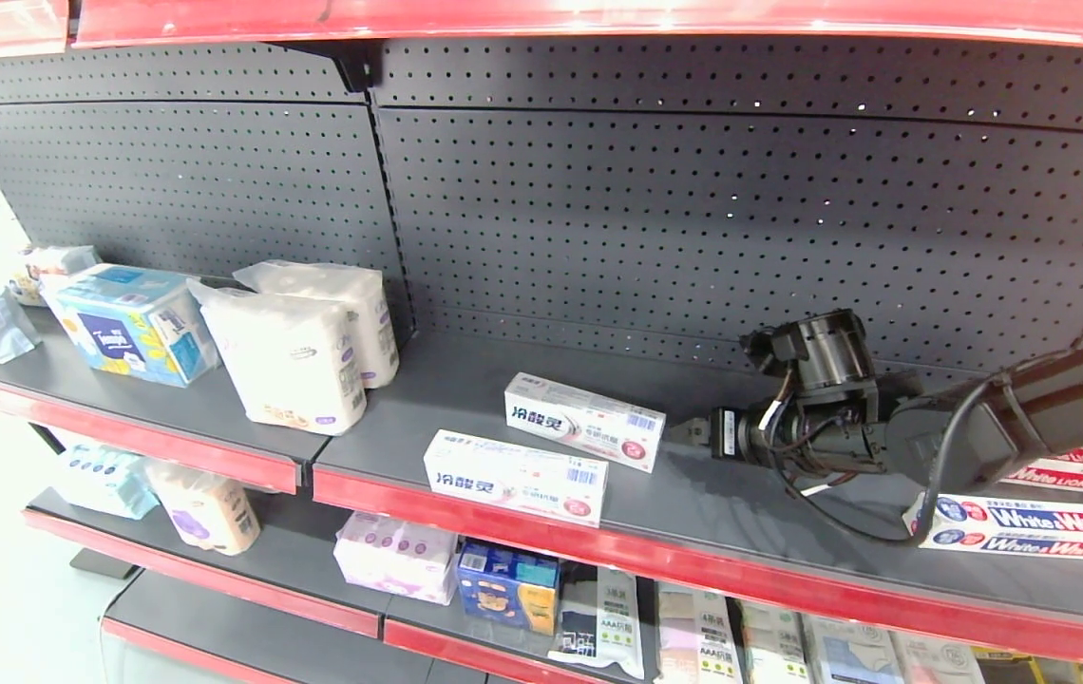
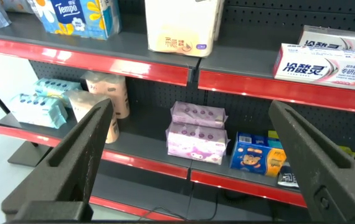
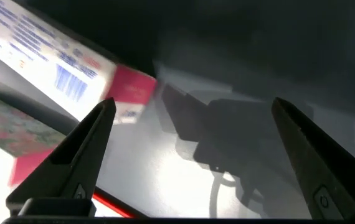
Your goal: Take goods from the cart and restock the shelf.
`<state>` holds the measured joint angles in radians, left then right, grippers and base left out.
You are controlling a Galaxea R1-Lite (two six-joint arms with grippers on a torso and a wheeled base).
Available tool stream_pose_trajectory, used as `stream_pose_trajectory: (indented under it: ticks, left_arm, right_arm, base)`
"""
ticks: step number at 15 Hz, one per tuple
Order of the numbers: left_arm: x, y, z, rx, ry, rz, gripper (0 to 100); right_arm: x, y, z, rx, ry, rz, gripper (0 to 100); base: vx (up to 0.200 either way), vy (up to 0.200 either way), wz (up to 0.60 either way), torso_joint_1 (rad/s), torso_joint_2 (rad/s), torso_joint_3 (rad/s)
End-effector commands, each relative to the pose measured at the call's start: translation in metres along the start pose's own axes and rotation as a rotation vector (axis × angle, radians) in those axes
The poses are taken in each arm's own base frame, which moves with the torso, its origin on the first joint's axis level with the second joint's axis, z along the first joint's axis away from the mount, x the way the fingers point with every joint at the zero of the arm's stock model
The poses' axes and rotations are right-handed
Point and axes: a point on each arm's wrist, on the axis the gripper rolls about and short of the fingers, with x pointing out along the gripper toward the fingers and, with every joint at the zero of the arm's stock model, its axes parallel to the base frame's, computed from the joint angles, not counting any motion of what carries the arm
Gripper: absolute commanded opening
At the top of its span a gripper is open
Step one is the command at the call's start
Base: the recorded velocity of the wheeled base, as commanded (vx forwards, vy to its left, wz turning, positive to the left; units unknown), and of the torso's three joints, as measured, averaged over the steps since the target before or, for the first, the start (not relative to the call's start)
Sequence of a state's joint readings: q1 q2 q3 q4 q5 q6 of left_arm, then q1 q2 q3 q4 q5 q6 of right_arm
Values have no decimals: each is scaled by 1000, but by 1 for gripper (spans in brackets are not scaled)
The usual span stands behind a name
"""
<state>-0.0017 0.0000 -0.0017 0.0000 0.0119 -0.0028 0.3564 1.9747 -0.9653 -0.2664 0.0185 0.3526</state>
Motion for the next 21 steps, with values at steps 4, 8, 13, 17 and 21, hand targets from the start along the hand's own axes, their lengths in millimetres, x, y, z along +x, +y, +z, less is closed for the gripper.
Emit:
stream_pose_trajectory:
  ticks: [4, 8, 13, 17, 21]
  left_arm:
    - [0, 0, 0, 0, 0, 1, 100]
    - [0, 0, 0, 0, 0, 1, 100]
    - [0, 0, 0, 0, 0, 1, 100]
    - [0, 0, 0, 0, 0, 1, 100]
    - [0, 0, 0, 0, 0, 1, 100]
  right_arm:
    - [-20, 5, -11, -32, 21, 54, 100]
    - [-14, 16, -18, -52, 49, 84, 100]
    - [5, 20, -22, -30, 65, 79, 100]
    - [14, 20, -21, -15, 50, 32, 100]
    - [18, 23, -15, -9, 33, 37, 100]
  base:
    - [0, 0, 0, 0, 0, 0]
    - [0, 0, 0, 0, 0, 0]
    - [0, 0, 0, 0, 0, 0]
    - [0, 0, 0, 0, 0, 0]
    - [0, 0, 0, 0, 0, 0]
